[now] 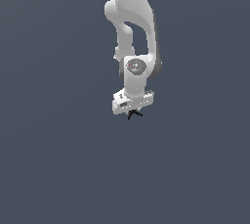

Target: Pick up the object and move it to a goal position.

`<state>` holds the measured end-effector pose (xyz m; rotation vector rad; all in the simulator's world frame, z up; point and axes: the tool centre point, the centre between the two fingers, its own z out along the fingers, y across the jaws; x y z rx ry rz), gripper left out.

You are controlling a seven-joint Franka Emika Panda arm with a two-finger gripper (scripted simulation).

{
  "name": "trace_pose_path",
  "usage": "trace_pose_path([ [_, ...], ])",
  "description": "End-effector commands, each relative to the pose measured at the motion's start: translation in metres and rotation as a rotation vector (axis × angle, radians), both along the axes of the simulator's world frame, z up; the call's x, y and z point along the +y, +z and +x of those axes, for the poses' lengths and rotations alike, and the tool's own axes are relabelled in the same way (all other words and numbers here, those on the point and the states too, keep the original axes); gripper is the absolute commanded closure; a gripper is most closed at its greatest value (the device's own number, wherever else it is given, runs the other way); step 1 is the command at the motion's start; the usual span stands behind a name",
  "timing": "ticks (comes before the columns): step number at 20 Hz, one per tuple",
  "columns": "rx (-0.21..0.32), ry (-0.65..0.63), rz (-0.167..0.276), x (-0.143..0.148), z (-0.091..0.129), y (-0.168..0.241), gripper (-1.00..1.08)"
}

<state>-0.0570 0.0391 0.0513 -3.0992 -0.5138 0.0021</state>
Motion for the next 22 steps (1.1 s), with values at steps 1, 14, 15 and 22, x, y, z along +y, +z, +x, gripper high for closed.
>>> trace_pose_path([
  [1,-0.001,0.000,0.000,-0.008,0.002,0.018,1.08],
  [14,-0.001,0.000,0.002,-0.066,0.020,0.150,1.08],
  [15,-0.001,0.000,0.002,-0.071,0.021,0.160,1.08],
  [22,-0.001,0.000,0.002,-0.102,0.032,0.233,1.08],
])
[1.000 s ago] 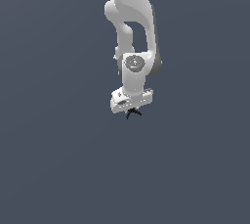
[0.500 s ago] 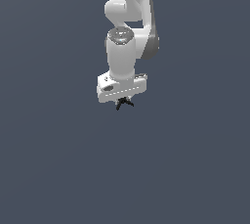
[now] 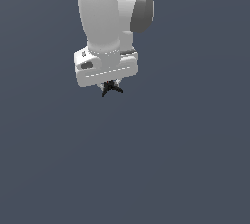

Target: Pick up the object and move it to a goal position.

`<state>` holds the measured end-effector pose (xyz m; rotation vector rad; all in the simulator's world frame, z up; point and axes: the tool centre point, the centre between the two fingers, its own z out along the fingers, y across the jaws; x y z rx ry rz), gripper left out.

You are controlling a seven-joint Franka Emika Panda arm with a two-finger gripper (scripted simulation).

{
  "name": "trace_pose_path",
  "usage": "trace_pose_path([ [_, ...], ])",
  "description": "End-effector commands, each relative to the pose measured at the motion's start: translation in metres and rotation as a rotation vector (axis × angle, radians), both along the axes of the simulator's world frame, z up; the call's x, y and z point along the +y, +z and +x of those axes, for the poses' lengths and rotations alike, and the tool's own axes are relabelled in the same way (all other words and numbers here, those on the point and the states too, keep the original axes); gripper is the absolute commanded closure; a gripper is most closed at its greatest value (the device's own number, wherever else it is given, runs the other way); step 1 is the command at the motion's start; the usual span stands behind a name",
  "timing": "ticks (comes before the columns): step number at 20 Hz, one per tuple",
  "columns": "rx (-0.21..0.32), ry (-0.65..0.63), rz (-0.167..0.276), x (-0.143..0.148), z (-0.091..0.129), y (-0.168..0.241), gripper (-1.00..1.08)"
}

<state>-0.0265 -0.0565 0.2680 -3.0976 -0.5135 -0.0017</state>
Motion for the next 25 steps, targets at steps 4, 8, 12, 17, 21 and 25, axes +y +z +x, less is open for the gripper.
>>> trace_pose_path([
  [4,0.001,0.000,0.000,-0.025,0.009,0.055,1.08],
  [8,0.001,0.000,-0.001,-0.039,0.015,0.088,1.08],
  [12,0.001,0.000,-0.001,-0.050,0.020,0.112,1.08],
  [17,0.001,0.000,-0.002,-0.059,0.024,0.131,1.08],
  [21,0.001,0.000,-0.002,-0.062,0.027,0.139,1.08],
  [25,0.001,0.000,-0.002,-0.063,0.027,0.141,1.08],
])
